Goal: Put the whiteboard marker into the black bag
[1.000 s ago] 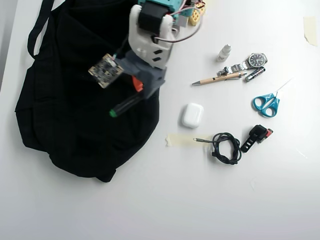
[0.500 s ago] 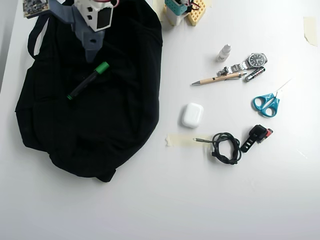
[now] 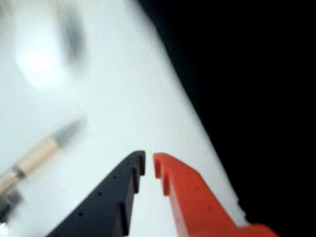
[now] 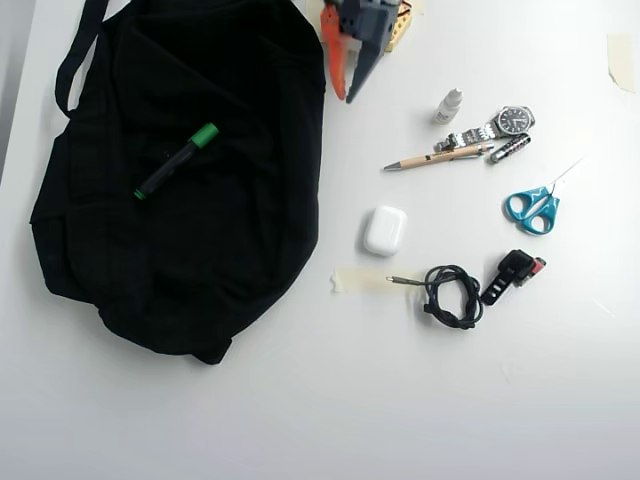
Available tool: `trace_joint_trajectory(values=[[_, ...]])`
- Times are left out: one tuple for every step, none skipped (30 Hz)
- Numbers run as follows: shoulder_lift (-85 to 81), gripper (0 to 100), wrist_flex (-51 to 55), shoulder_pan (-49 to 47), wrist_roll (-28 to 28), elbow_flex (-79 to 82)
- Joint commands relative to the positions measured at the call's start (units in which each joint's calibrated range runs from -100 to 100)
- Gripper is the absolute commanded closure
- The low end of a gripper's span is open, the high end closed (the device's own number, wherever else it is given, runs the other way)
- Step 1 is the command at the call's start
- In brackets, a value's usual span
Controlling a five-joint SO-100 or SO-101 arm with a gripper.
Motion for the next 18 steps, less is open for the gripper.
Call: trace_joint_trajectory(values=[[-2.09, 98, -1.06, -0.44, 0.05, 10.77], [-2.09, 98, -2.18, -1.49, 0.21, 14.36], [-2.09, 98, -3.30, -2.24, 0.47, 14.99], [-2.09, 98, -5.19, -2.84, 0.52, 16.43], [-2.09, 98, -5.28, -3.06, 0.52, 16.43], [-2.09, 98, -5.28, -3.06, 0.52, 16.43], [-2.09, 98, -5.28, -2.91, 0.52, 16.43], [-2.09, 98, -5.28, -2.91, 0.52, 16.43], [-2.09, 98, -5.36, -2.99, 0.57, 16.43], [-2.09, 98, -5.36, -2.99, 0.57, 16.43], [-2.09, 98, -5.36, -2.99, 0.57, 16.43], [-2.09, 98, -5.36, -2.99, 0.57, 16.43], [-2.09, 98, -5.45, -2.99, 0.57, 16.43], [-2.01, 98, -5.45, -2.46, 0.57, 16.43], [-2.01, 98, -5.45, -2.46, 0.57, 16.52], [-2.01, 98, -5.45, -2.46, 0.57, 16.52], [-2.01, 98, -5.45, -2.46, 0.57, 16.52], [-2.01, 98, -5.45, -2.46, 0.57, 16.52]])
